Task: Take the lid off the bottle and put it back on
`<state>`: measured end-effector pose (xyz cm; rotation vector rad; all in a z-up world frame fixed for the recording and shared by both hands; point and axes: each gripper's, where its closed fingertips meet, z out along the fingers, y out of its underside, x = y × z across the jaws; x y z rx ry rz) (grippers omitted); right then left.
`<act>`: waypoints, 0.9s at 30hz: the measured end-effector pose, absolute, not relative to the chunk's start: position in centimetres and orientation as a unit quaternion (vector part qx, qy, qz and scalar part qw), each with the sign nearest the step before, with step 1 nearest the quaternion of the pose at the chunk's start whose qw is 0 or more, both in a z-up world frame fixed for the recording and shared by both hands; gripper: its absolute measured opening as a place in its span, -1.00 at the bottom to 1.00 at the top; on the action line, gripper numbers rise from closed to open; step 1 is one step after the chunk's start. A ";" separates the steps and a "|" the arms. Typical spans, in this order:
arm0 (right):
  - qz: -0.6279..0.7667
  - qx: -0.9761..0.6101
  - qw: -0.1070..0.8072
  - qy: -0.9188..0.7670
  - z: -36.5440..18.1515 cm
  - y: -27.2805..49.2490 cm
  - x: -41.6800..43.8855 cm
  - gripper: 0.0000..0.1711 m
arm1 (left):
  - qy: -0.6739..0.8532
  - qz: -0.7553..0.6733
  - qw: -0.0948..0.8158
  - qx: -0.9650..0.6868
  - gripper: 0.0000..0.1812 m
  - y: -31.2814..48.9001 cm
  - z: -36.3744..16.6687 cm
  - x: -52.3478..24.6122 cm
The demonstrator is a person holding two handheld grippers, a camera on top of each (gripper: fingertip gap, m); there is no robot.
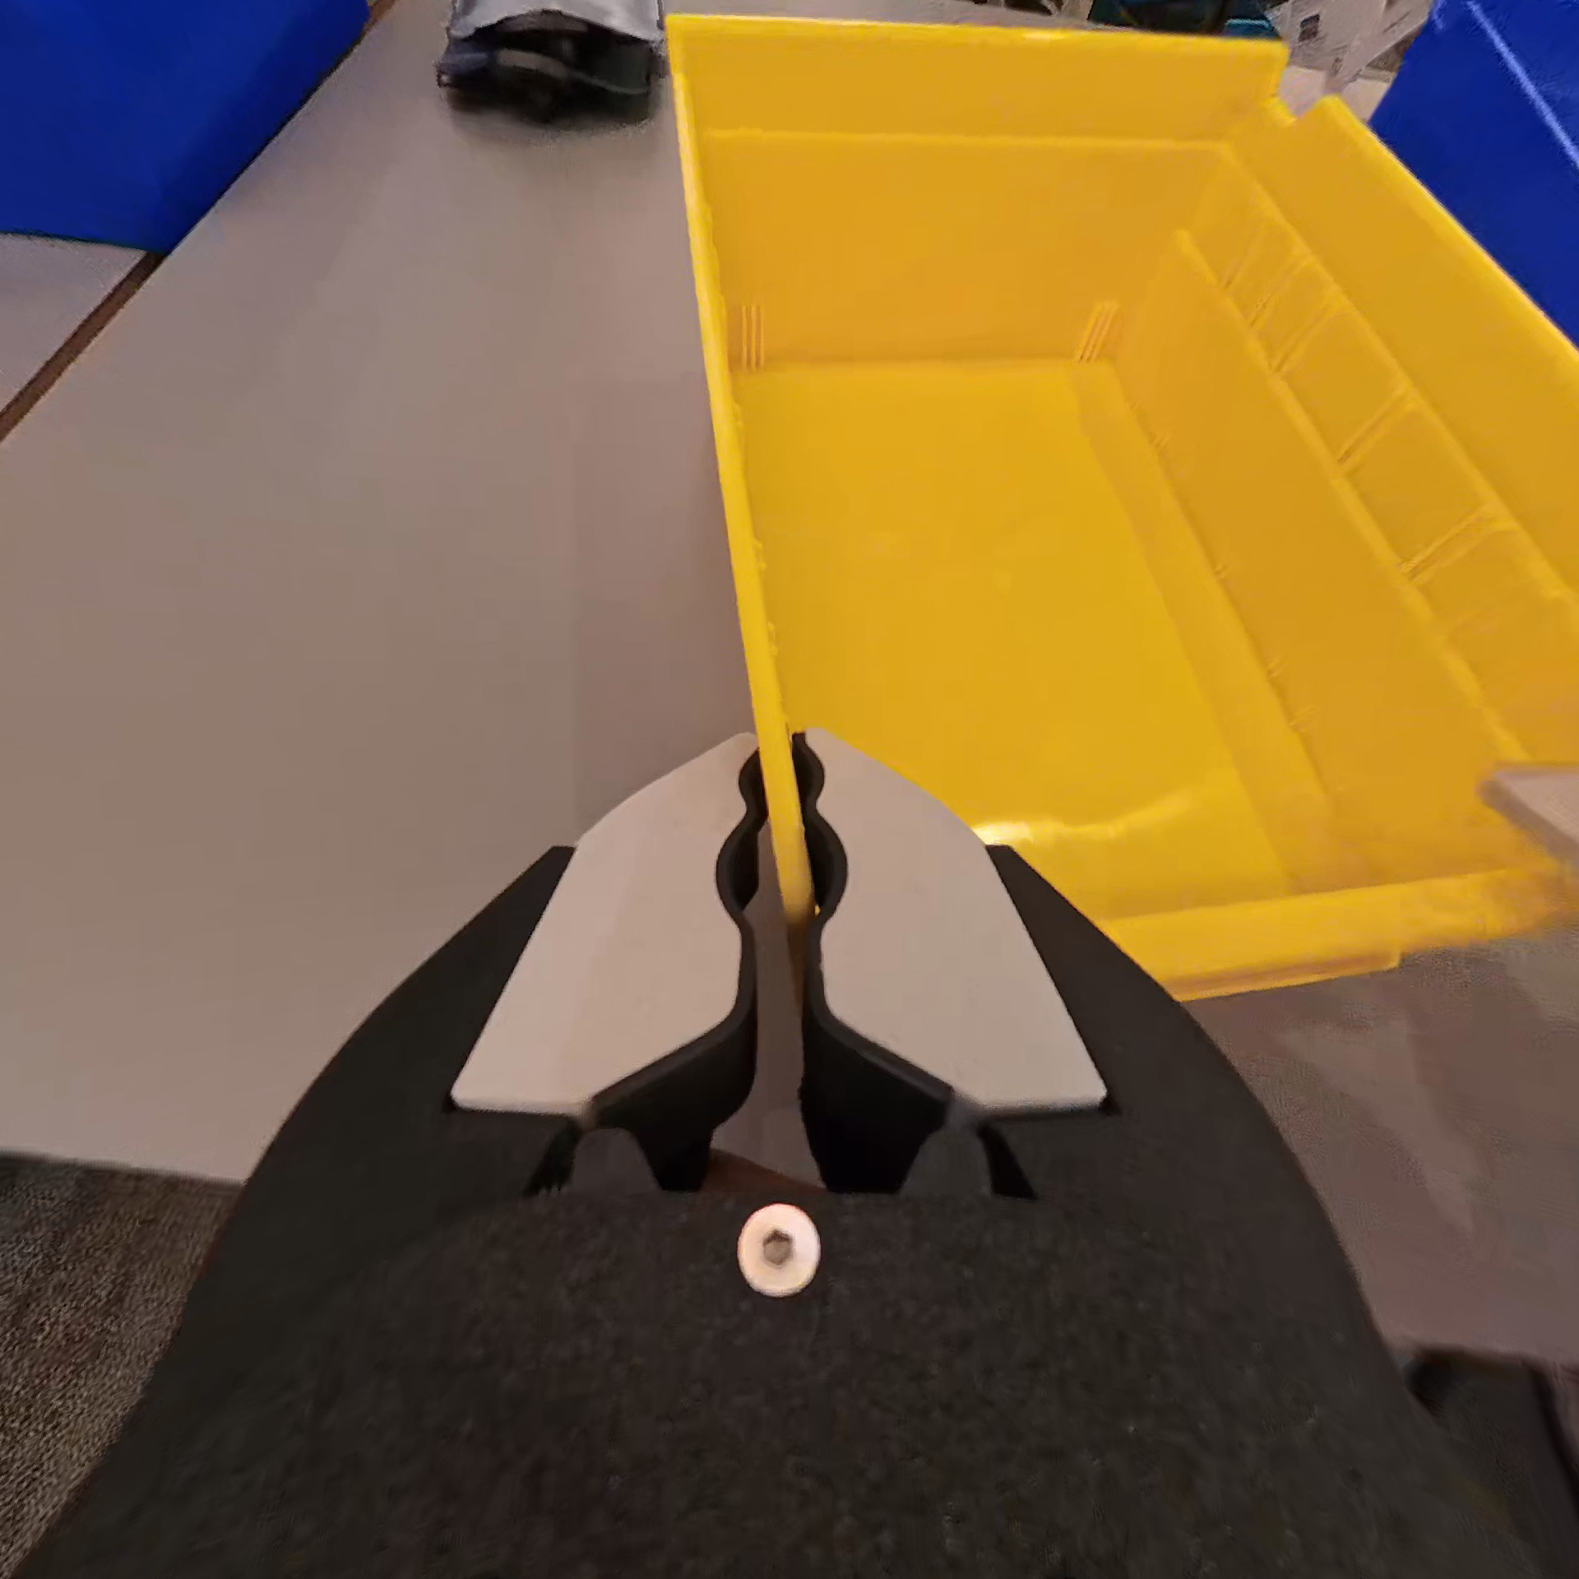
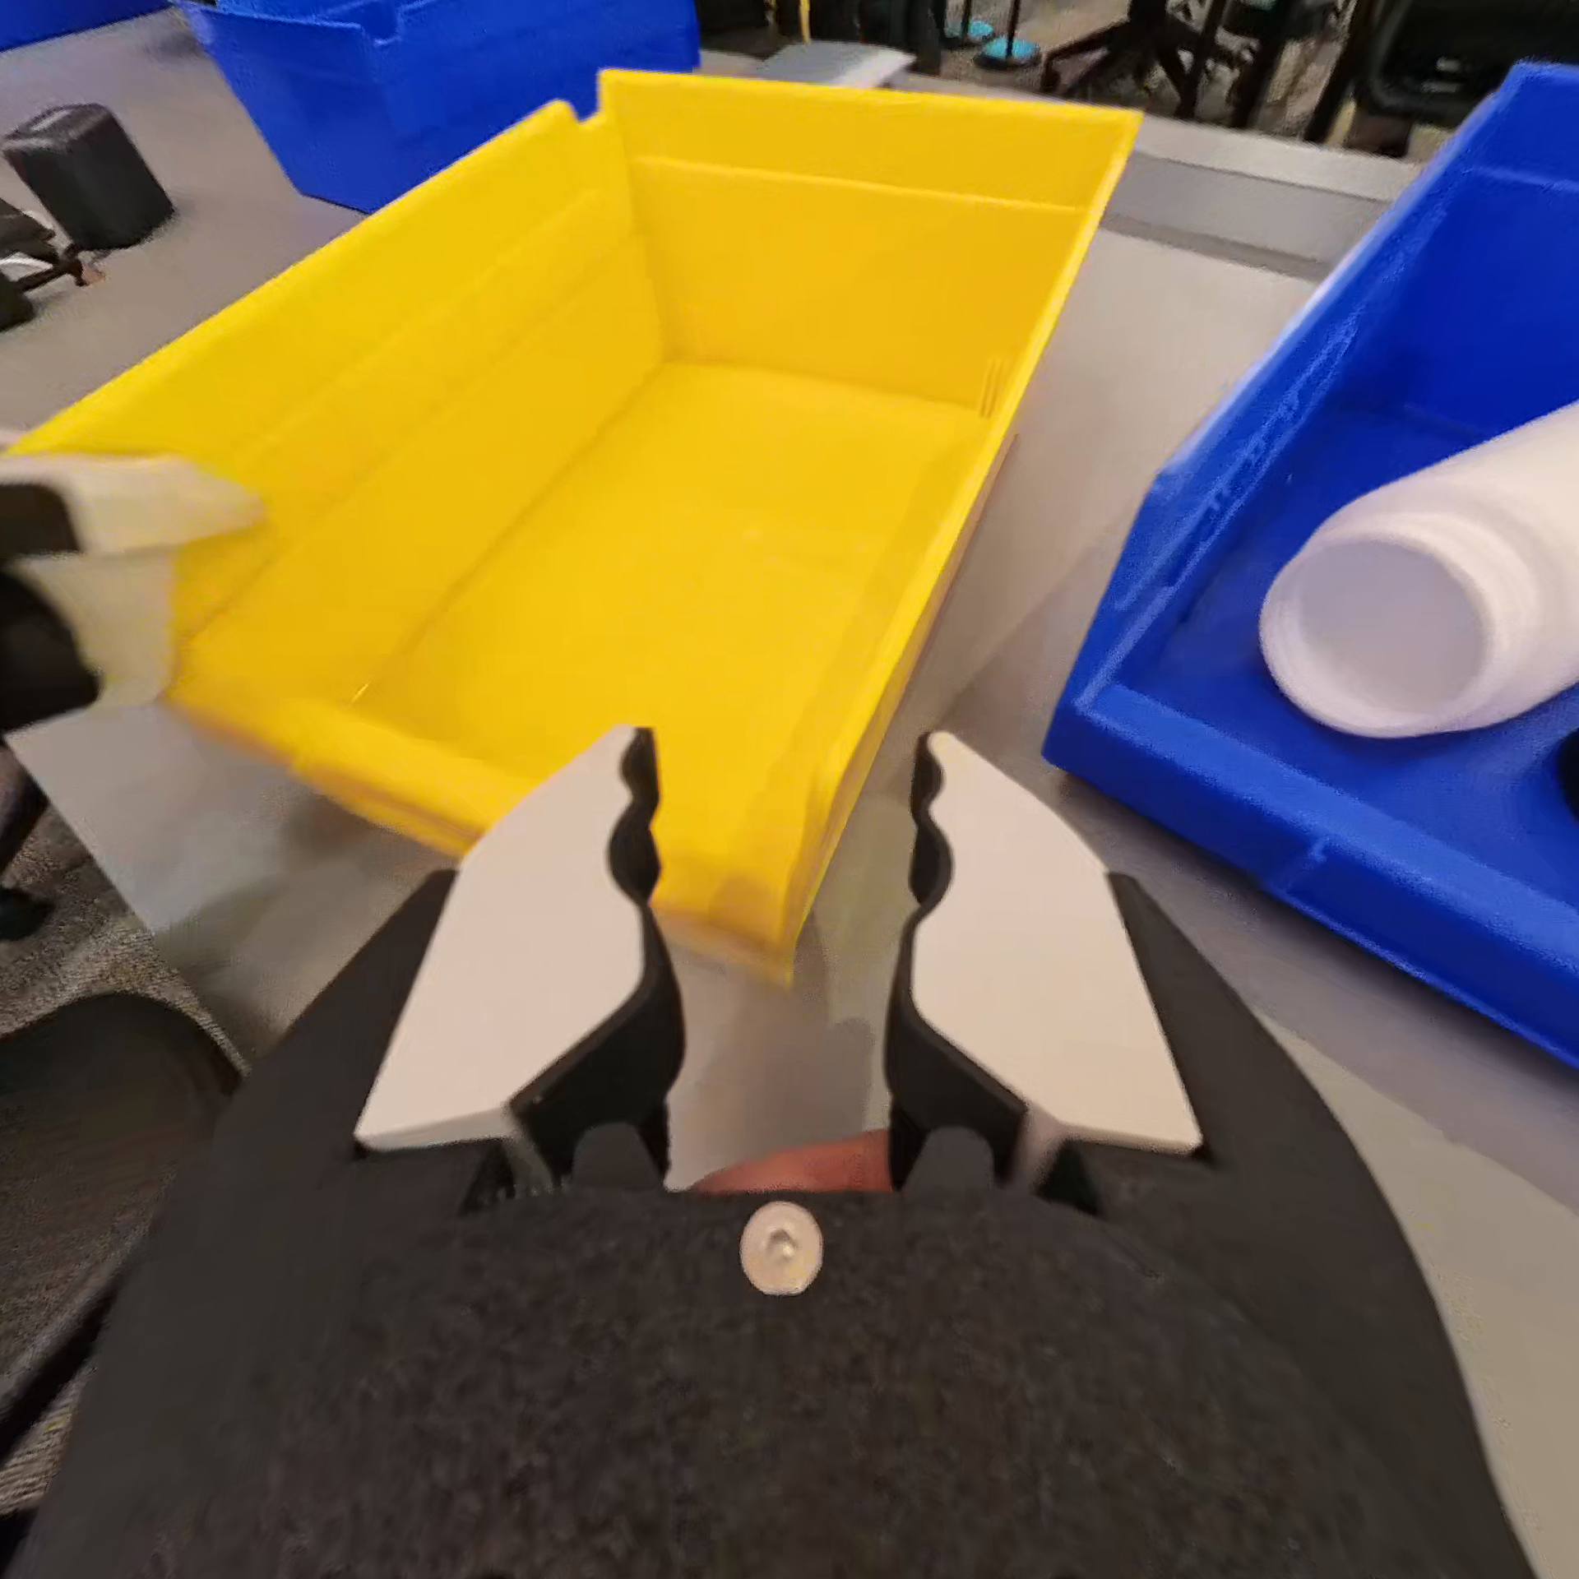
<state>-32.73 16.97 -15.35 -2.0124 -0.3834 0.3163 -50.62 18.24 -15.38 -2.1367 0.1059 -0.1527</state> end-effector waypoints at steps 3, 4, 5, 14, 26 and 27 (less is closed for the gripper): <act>0.138 -0.851 0.482 -0.153 -16.0 16.5 -33.4 -0.64 | 0.034 -0.041 0.483 -0.874 -0.96 15.6 -15.2 -51.5; 0.125 -0.853 0.484 -0.150 -15.7 16.4 -33.0 -0.85 | 0.033 -0.027 0.490 -0.871 -0.96 14.9 -14.9 -51.7; 0.118 -0.850 0.488 -0.159 -15.4 16.2 -32.9 -0.88 | 0.033 -0.018 0.498 -0.866 -0.95 14.2 -14.3 -51.6; 0.077 -0.762 0.627 -0.145 -2.9 15.5 -26.9 -0.93 | 0.100 0.066 0.631 -0.766 -0.95 12.9 -0.7 -45.0; -0.134 -0.726 0.675 0.022 9.6 13.0 4.1 -0.94 | 0.233 -0.139 0.661 -0.700 -0.94 19.2 7.9 -12.4; -0.147 -0.738 0.658 0.028 8.8 12.6 7.0 -0.94 | 0.242 -0.150 0.647 -0.708 -0.94 19.6 6.4 -9.3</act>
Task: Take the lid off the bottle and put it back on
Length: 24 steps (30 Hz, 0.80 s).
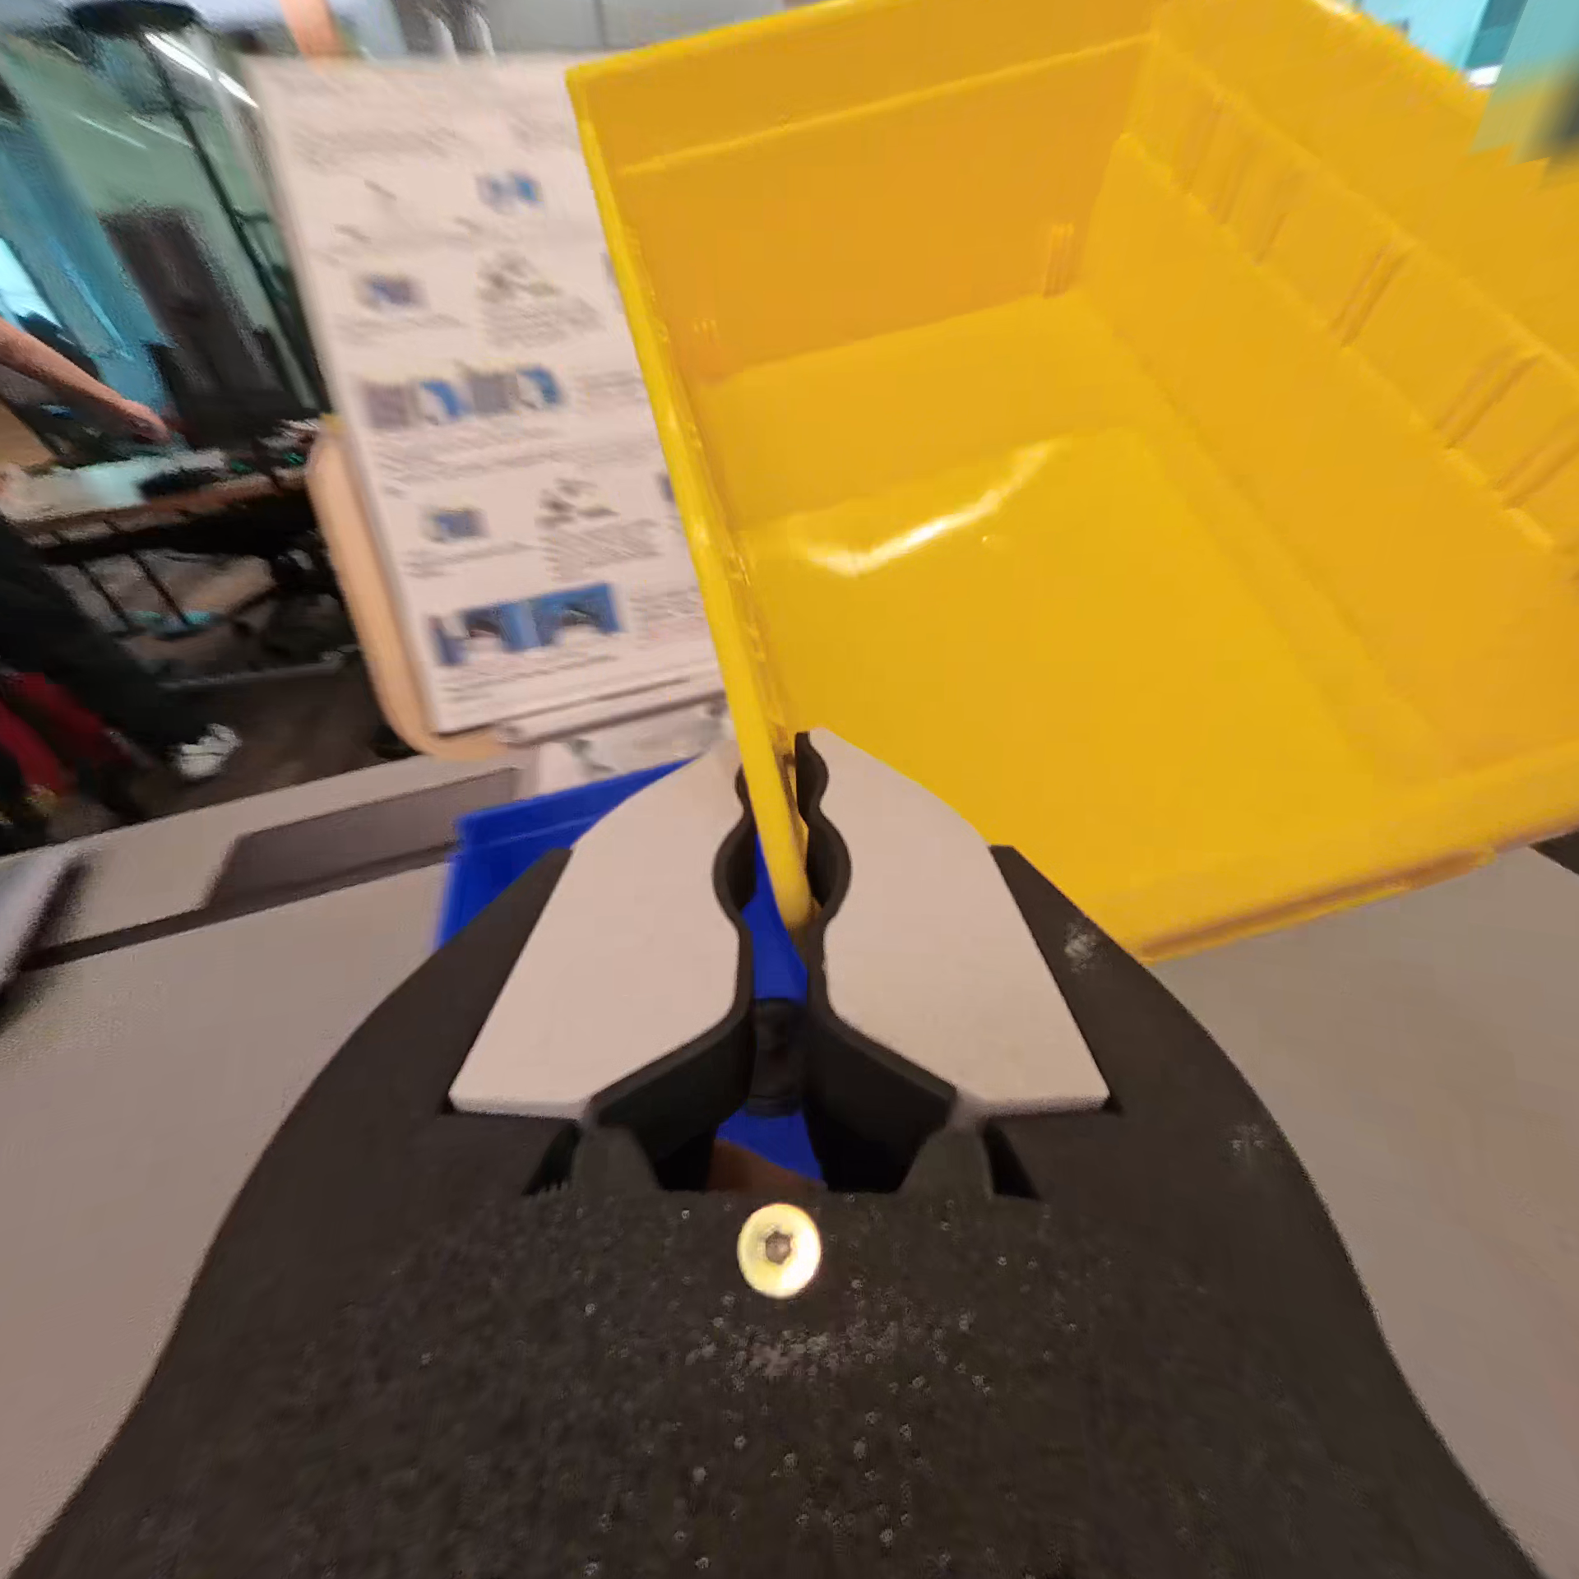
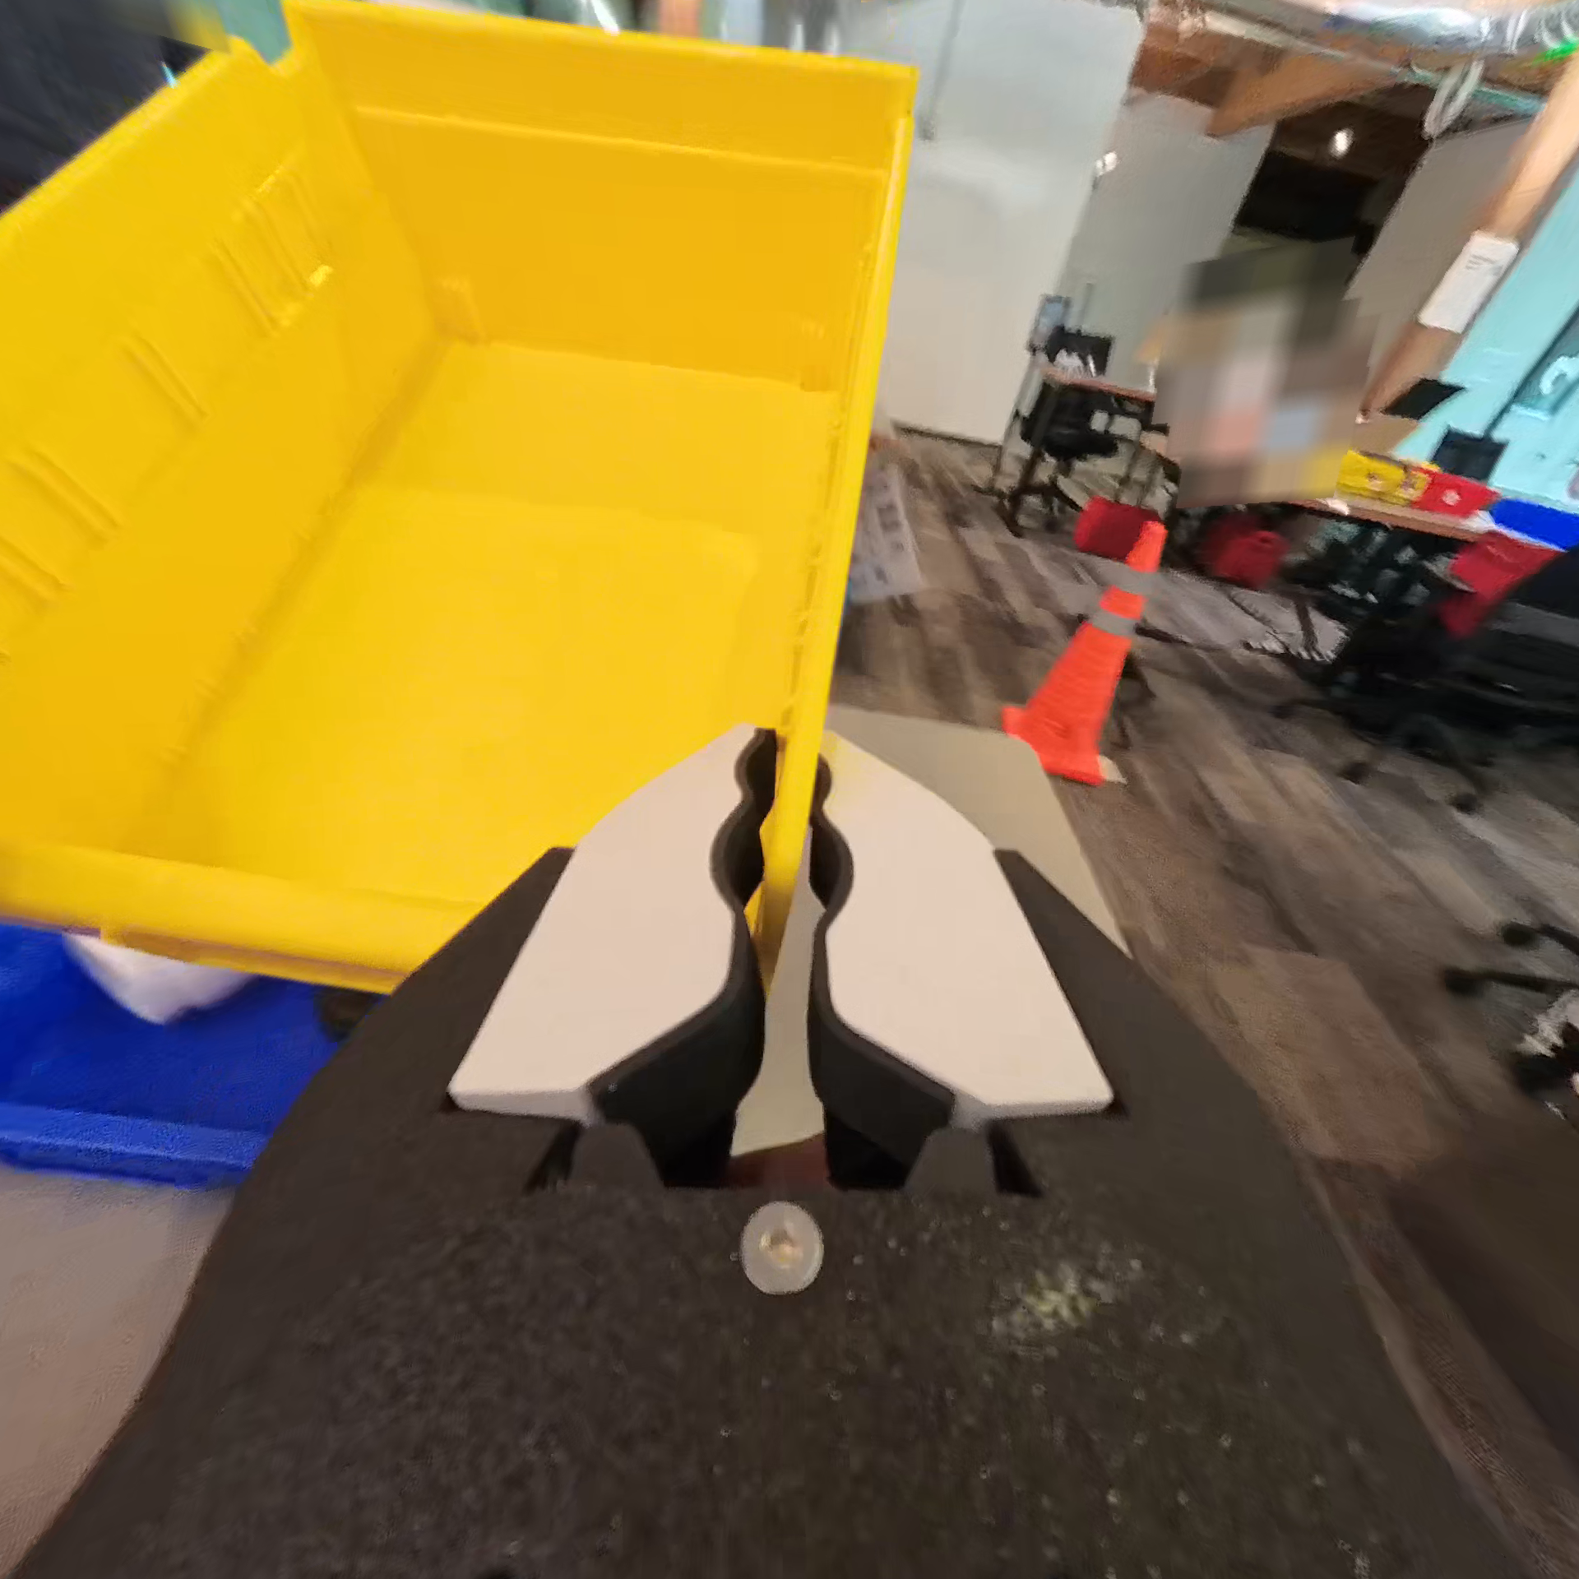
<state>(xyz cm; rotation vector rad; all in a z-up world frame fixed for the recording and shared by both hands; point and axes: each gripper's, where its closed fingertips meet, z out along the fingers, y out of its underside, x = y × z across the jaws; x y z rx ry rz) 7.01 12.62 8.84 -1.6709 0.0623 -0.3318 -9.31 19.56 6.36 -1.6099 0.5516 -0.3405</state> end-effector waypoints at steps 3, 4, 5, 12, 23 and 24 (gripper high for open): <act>-0.203 -0.786 0.584 0.033 3.9 11.8 15.4 -0.92 | 0.268 -0.174 0.593 -0.739 -0.94 19.8 0.6 -0.7; -0.209 -0.801 0.560 0.041 1.8 11.7 17.8 -0.92 | 0.274 -0.168 0.579 -0.749 -0.94 19.8 -1.3 1.5; -0.205 -0.814 0.542 0.053 -0.5 11.7 20.0 -0.92 | 0.277 -0.164 0.569 -0.756 -0.94 19.7 -3.0 3.3; -0.086 -0.852 0.513 0.057 -12.1 12.2 26.1 -0.93 | 0.287 -0.144 0.501 -0.804 -0.93 18.9 -13.5 8.3; -0.077 -0.823 0.559 0.064 -10.4 11.4 27.3 -0.68 | 0.375 -0.187 0.496 -0.761 -0.59 15.3 -11.6 5.8; -0.078 -0.815 0.572 0.051 -8.8 11.2 26.8 -0.62 | 0.378 -0.207 0.497 -0.753 -0.62 14.8 -10.2 4.1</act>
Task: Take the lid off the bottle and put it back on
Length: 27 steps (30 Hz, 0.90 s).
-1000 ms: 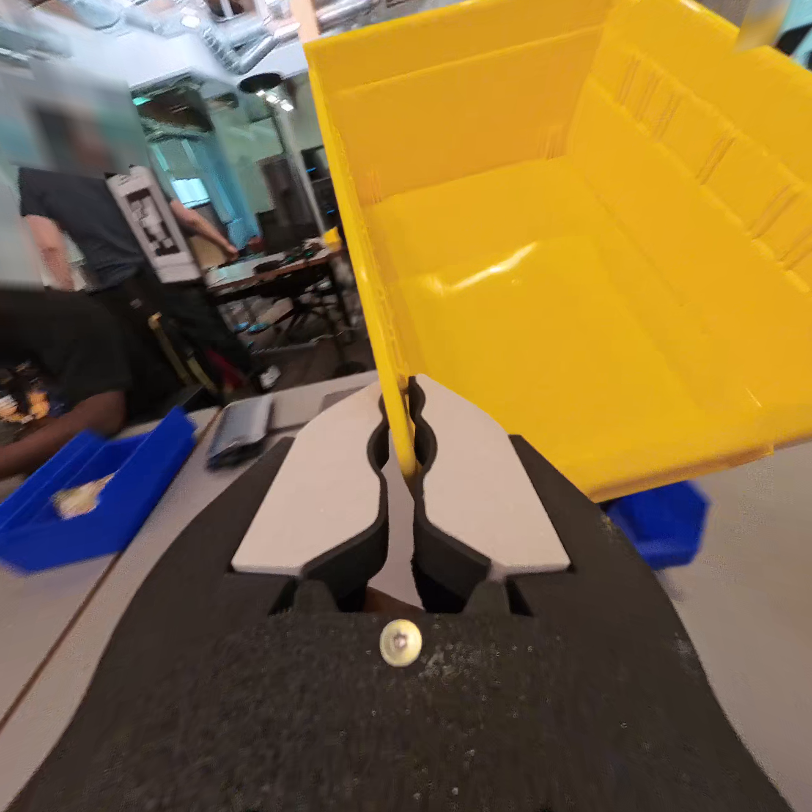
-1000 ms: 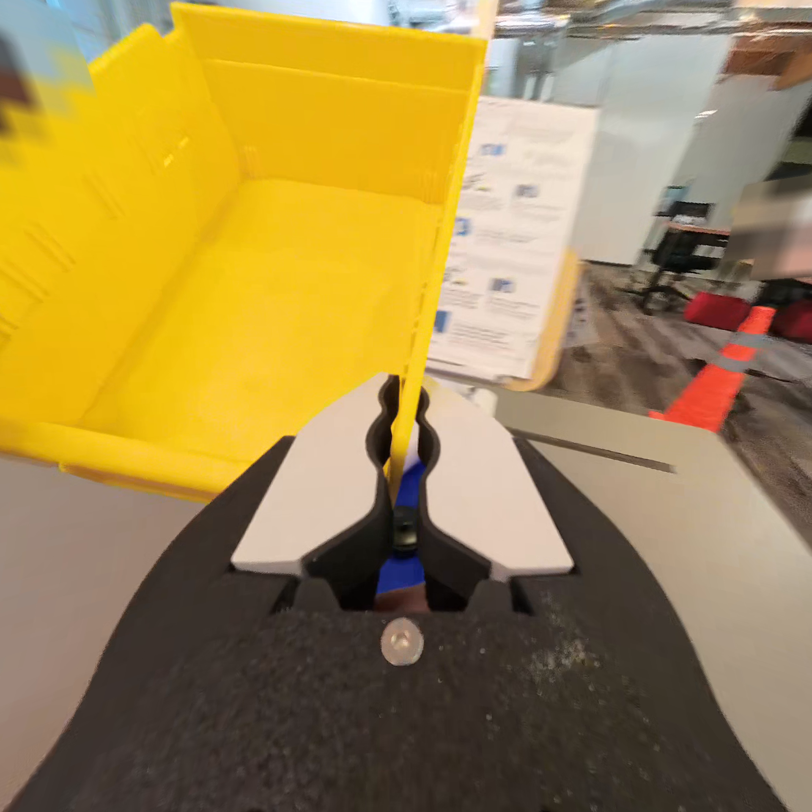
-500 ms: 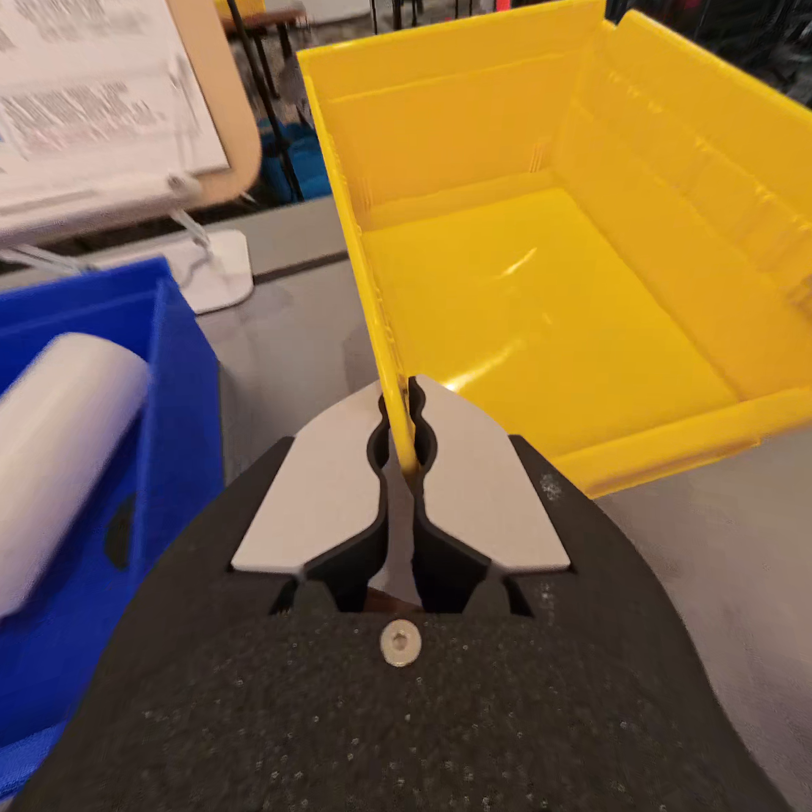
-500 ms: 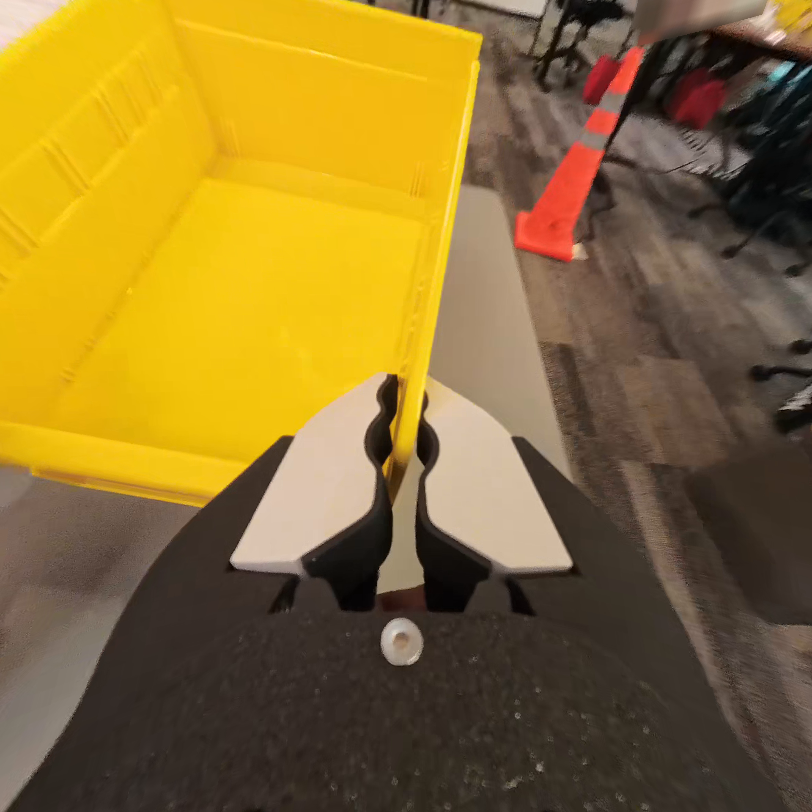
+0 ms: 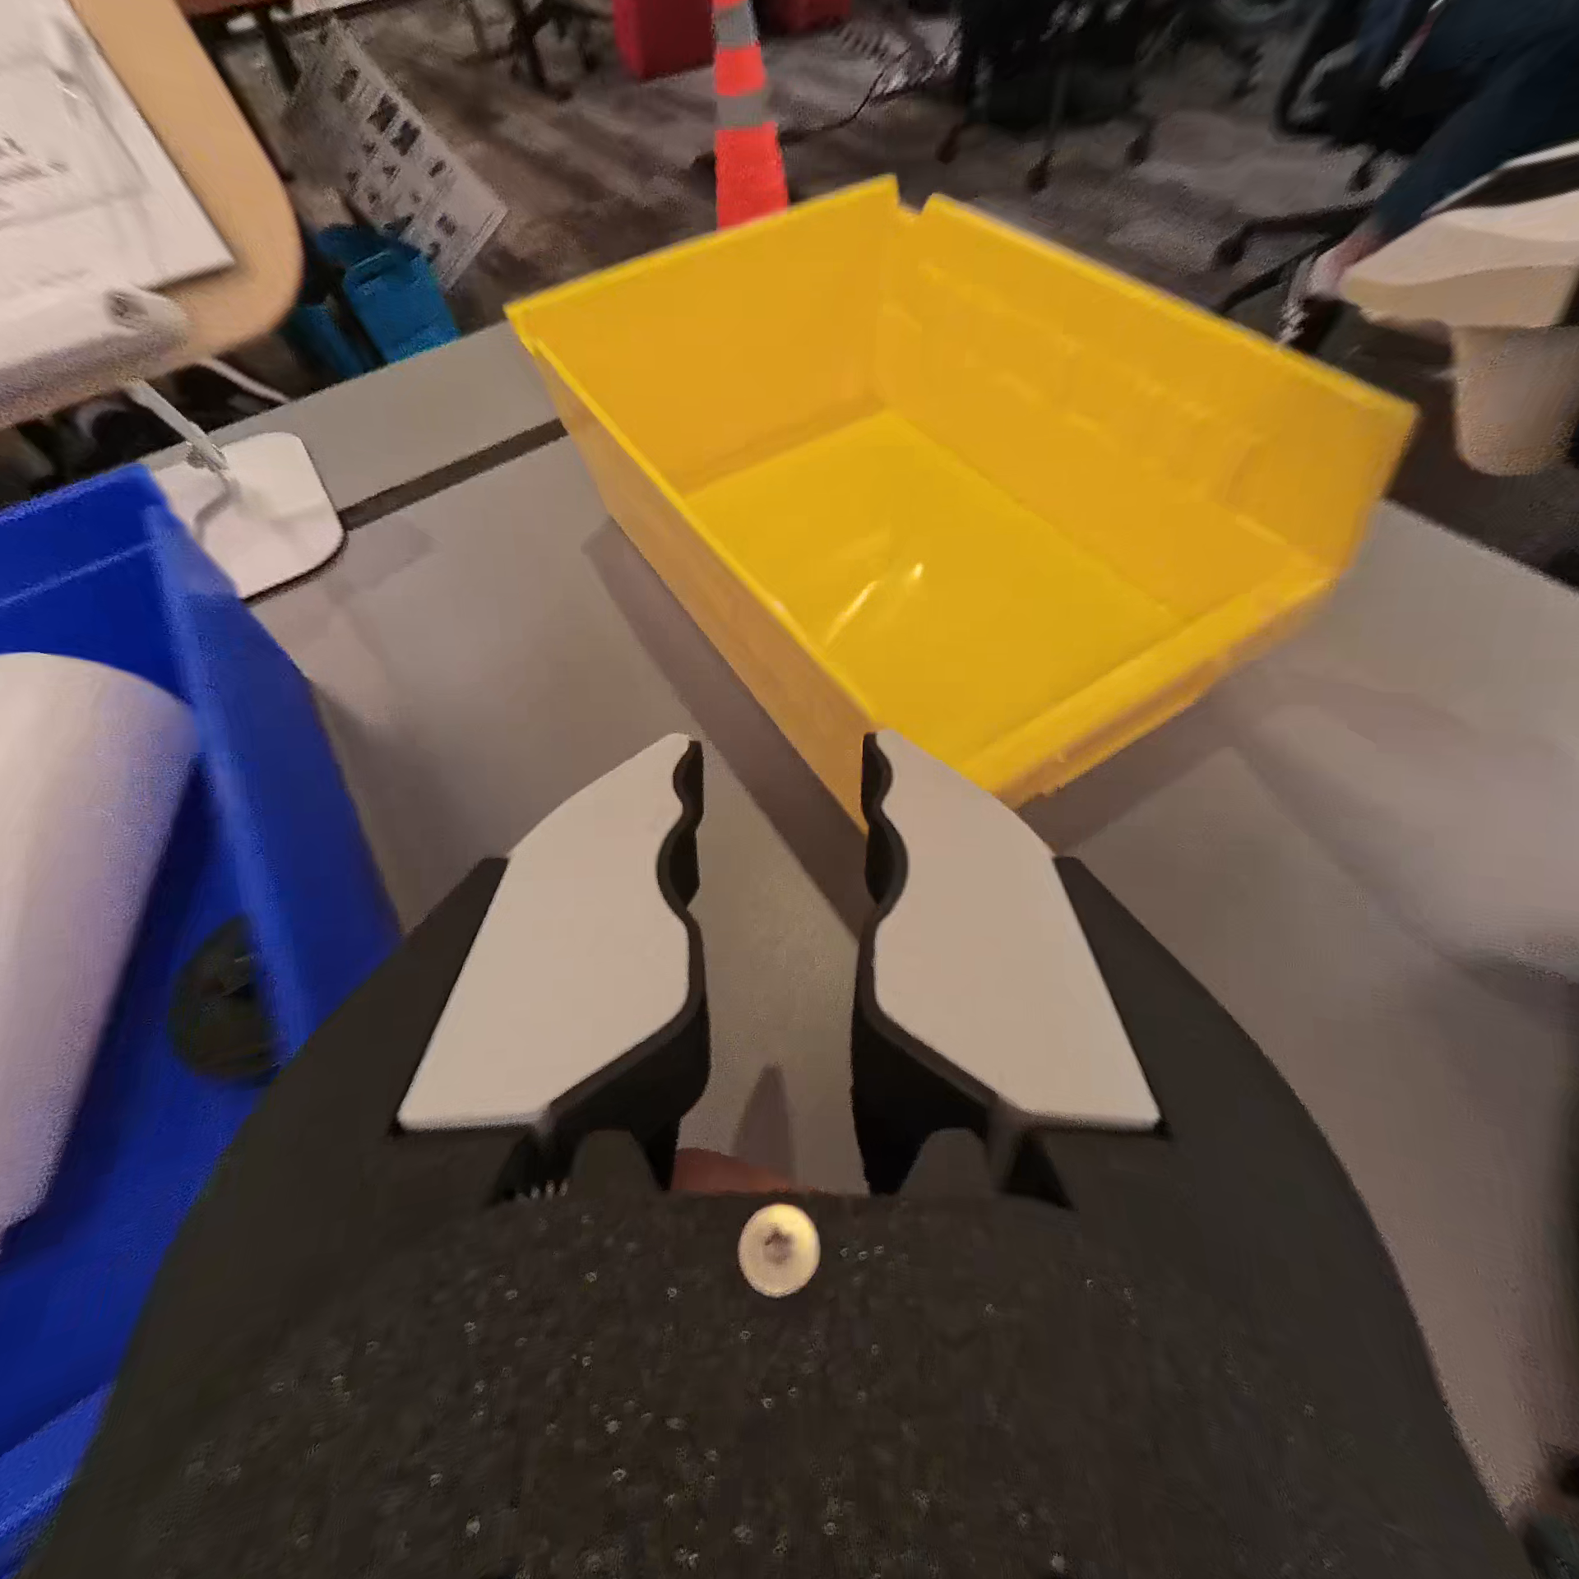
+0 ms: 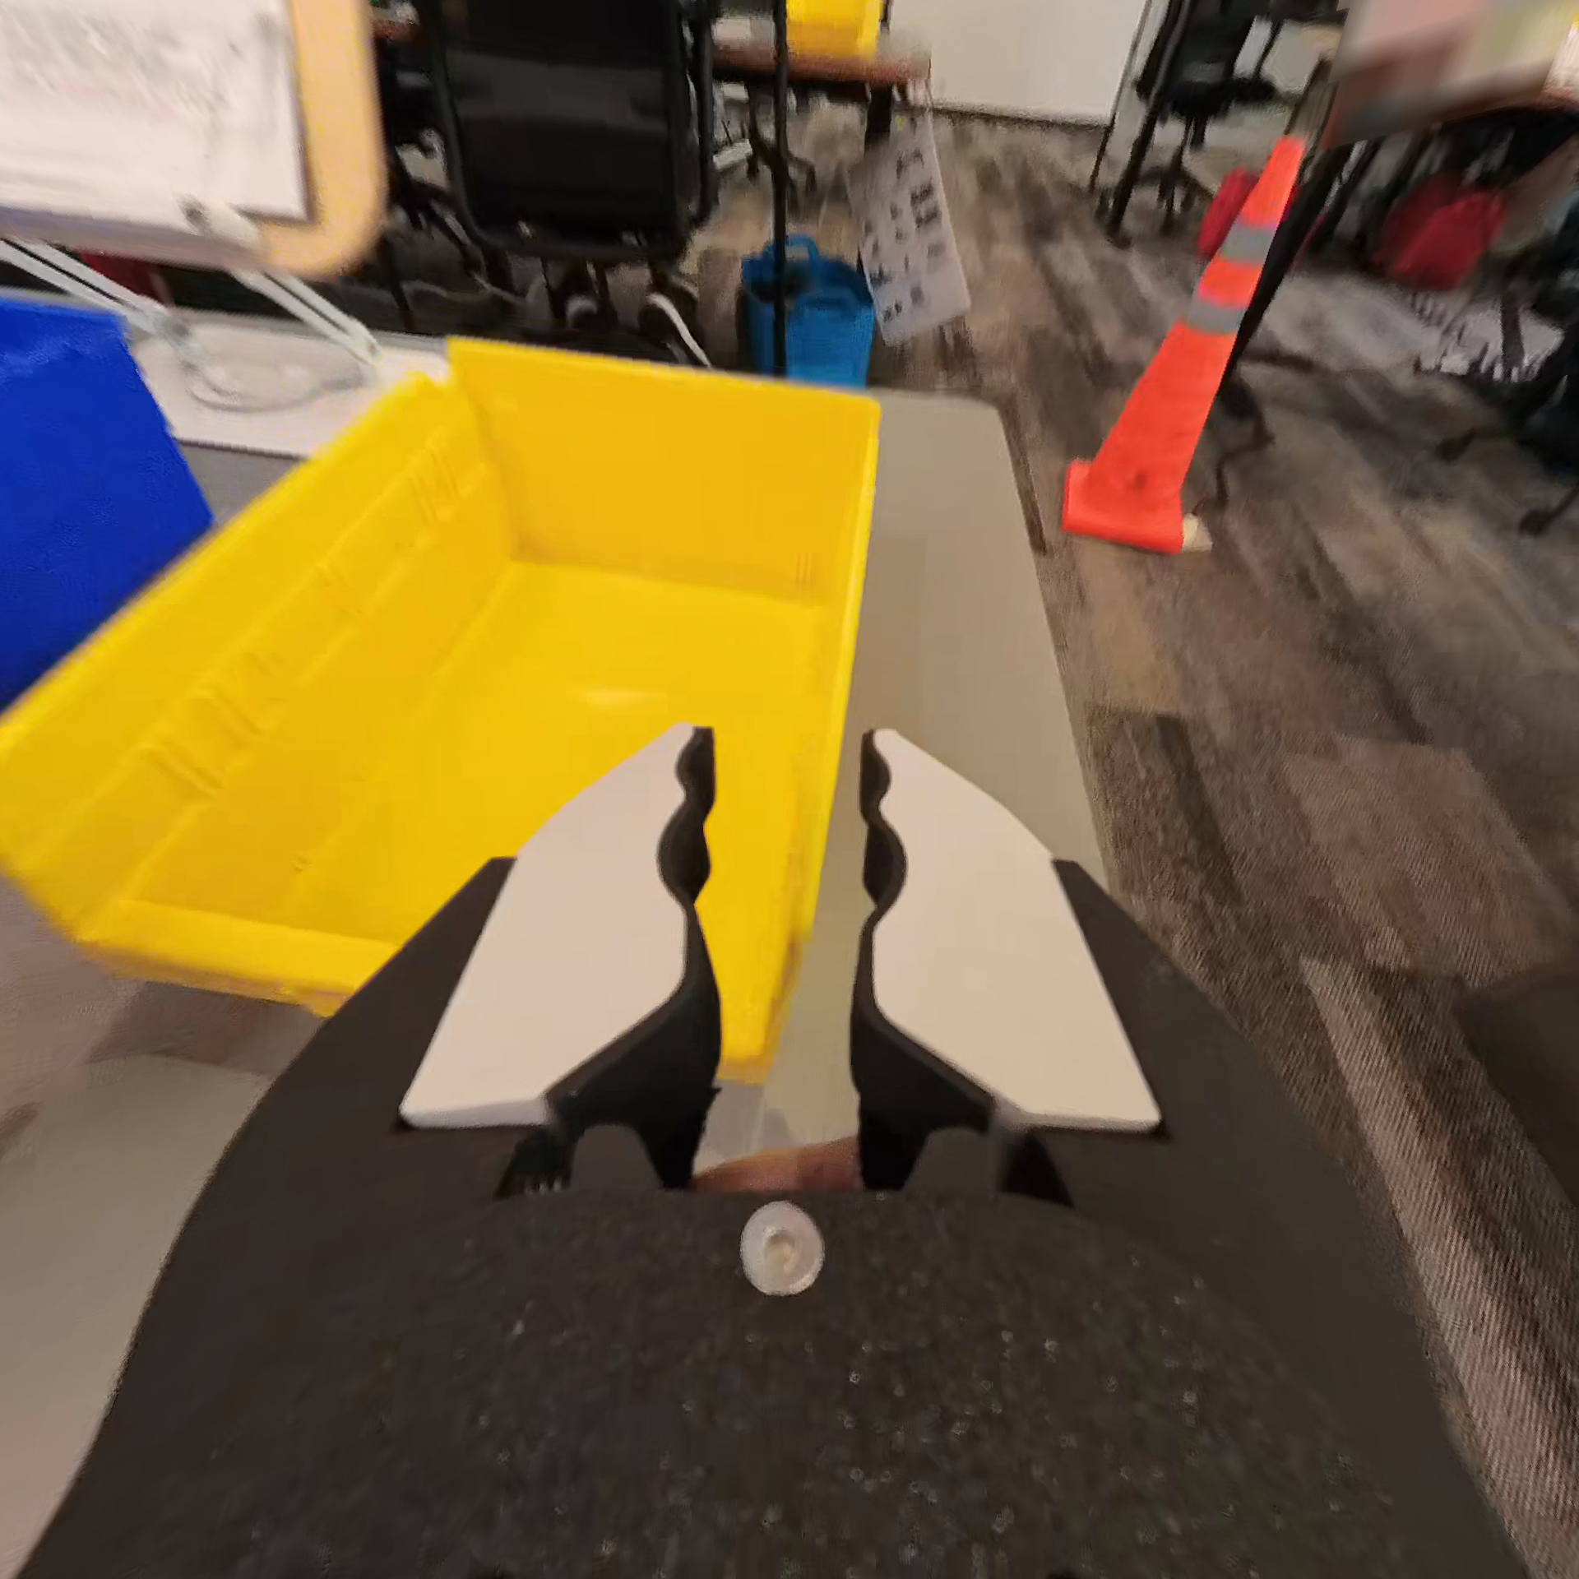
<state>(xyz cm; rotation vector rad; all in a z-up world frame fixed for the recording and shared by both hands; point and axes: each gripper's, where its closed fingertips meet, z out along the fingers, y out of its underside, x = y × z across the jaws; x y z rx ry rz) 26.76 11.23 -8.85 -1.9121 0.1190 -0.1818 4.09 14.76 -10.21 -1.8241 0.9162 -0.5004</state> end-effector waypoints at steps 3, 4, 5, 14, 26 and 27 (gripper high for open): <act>-0.068 -0.800 0.596 -0.004 -4.7 11.7 22.8 -0.51 | 0.356 -0.254 0.492 -0.753 -0.55 14.9 -6.8 -2.9; -0.061 -0.795 0.602 -0.028 -3.7 12.2 20.7 -0.49 | 0.335 -0.254 0.499 -0.757 -0.51 15.8 -6.0 -5.7; -0.054 -0.792 0.606 -0.050 -3.0 13.0 18.3 -0.50 | 0.309 -0.247 0.511 -0.763 -0.45 17.0 -5.3 -8.8; 0.078 -0.819 0.560 -0.093 -10.7 20.2 -6.3 -0.33 | 0.130 -0.063 0.620 -0.771 -0.29 24.9 -7.8 -29.1; 0.017 -0.851 0.523 0.034 -16.1 21.4 -6.8 -0.91 | 0.155 -0.147 0.512 -0.832 -0.95 28.1 -13.4 -25.0; 0.007 -0.848 0.529 0.036 -15.9 21.4 -7.0 -0.93 | 0.148 -0.154 0.511 -0.833 -0.95 28.1 -13.4 -25.3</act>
